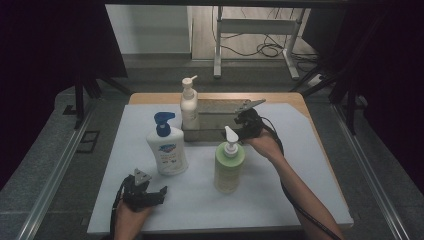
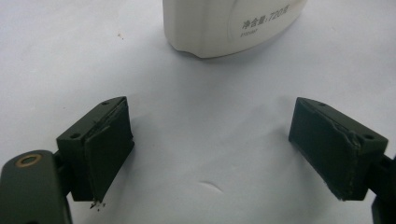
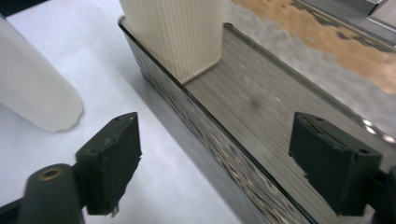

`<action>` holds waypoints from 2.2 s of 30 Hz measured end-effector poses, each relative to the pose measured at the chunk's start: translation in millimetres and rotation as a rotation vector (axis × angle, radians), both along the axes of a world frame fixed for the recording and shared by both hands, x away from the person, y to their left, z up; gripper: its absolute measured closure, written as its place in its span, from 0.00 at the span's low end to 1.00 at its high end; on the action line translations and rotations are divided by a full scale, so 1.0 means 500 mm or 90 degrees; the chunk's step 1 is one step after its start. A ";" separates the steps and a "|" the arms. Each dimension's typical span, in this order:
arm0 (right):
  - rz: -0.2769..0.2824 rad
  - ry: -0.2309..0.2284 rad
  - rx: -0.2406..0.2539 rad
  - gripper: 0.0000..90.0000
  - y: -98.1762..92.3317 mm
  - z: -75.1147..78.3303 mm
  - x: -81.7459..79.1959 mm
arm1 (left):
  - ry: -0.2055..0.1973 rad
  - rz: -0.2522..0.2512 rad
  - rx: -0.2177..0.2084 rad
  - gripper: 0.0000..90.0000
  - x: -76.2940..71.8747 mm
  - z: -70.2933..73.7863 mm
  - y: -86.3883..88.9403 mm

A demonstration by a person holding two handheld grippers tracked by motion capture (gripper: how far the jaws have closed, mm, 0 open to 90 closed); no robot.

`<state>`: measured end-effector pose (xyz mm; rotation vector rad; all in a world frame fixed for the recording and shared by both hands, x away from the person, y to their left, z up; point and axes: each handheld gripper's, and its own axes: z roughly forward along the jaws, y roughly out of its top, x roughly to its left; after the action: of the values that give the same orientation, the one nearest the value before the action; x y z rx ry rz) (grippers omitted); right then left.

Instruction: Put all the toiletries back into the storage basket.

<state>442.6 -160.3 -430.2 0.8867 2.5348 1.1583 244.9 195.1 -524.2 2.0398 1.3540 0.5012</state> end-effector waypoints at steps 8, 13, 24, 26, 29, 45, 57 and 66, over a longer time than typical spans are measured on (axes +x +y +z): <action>-0.016 -0.002 0.015 0.15 -0.057 -0.001 -0.017 | -0.001 0.000 -0.001 0.14 0.000 0.000 0.000; -0.021 -0.008 0.014 0.15 -0.082 -0.005 -0.033 | 0.000 0.000 -0.001 0.14 0.000 0.000 0.000; -0.023 -0.007 0.014 0.15 -0.124 -0.019 -0.077 | -0.001 0.000 0.000 0.14 0.000 0.000 0.000; -0.022 -0.006 0.010 0.15 -0.130 -0.022 -0.086 | -0.001 0.000 0.000 0.14 0.000 0.000 0.000; -0.021 -0.003 0.012 0.15 -0.139 -0.025 -0.099 | -0.001 0.000 0.000 0.14 0.000 0.000 0.000; -0.003 0.009 0.015 0.15 -0.167 -0.042 -0.162 | -0.001 0.000 -0.001 0.14 0.000 0.000 0.000; 0.022 0.016 0.011 0.14 -0.176 -0.050 -0.206 | -0.001 0.000 0.000 0.14 0.000 0.000 0.000; 0.049 0.015 0.019 0.11 -0.166 -0.049 -0.239 | -0.001 0.000 0.000 0.14 0.000 0.000 0.000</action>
<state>323.0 -243.4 -454.5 0.8215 2.5970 1.2181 244.7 195.0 -524.3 2.0393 1.3535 0.5020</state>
